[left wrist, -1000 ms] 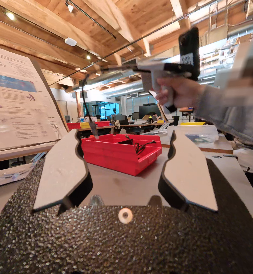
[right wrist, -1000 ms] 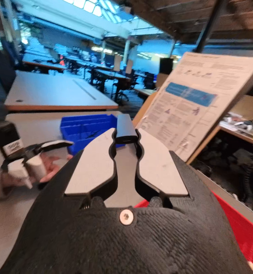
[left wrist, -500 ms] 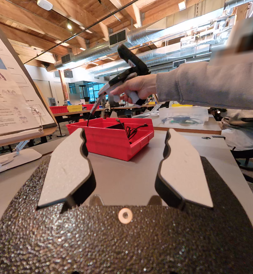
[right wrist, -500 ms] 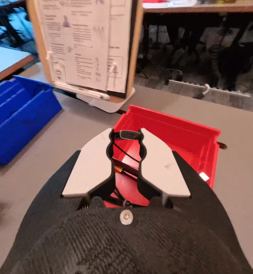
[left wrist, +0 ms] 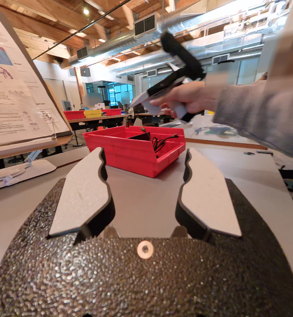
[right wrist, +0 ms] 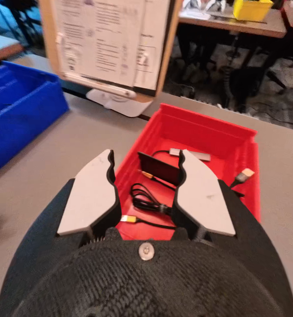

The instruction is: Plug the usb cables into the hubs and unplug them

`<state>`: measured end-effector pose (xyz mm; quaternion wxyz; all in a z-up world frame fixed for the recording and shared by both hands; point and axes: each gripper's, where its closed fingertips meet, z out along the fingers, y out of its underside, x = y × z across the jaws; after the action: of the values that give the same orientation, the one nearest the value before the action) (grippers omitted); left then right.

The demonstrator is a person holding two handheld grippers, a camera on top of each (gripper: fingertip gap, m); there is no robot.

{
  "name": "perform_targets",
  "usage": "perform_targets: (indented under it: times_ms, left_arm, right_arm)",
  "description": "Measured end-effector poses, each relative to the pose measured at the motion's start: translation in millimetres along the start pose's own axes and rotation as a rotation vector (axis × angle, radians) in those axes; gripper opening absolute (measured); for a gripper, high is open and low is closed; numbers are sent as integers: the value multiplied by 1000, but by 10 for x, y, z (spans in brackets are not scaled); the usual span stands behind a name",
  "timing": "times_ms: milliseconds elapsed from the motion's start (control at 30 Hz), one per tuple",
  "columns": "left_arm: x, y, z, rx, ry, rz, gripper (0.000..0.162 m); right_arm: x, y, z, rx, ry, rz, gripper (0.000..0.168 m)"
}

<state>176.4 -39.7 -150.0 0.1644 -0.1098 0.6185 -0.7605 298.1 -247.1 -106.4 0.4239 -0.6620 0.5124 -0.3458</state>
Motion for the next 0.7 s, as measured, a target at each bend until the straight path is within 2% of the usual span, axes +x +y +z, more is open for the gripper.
perform_targets:
  times_ms: [100,200,300,433,467,533,600,700]
  left_arm:
    - [-173,-7,-62,-15,-87,-17,79]
    - [-617,-165,-296,-37,-305,-108,74]
    - [-1108,-320,-596,-82,-444,-422,70]
    - [-1744,-443,-771,-99,-422,-803,65]
    - [-1944,-379,-806,-124,-452,-877,62]
    - [-2256,-200,-808,-173,-483,-1067,67]
    - [-2437,-41,-716,-184,-450,-1259,68]
    - [-2616,369,-646,-260,-545,-1426,69]
  right_arm:
    - [-643,167,-230,138,-116,-48,59]
    - [-949,391,-323,184,-148,-46,57]
    - [-1045,523,-343,191,-194,-11,57]
    - [-1036,545,-341,177,-245,62,56]
    - [-1022,532,-357,185,-251,79,56]
    - [-979,488,-401,221,-251,95,55]
    - [-940,462,-442,239,-252,117,54]
    - [-930,438,-476,252,-268,150,54]
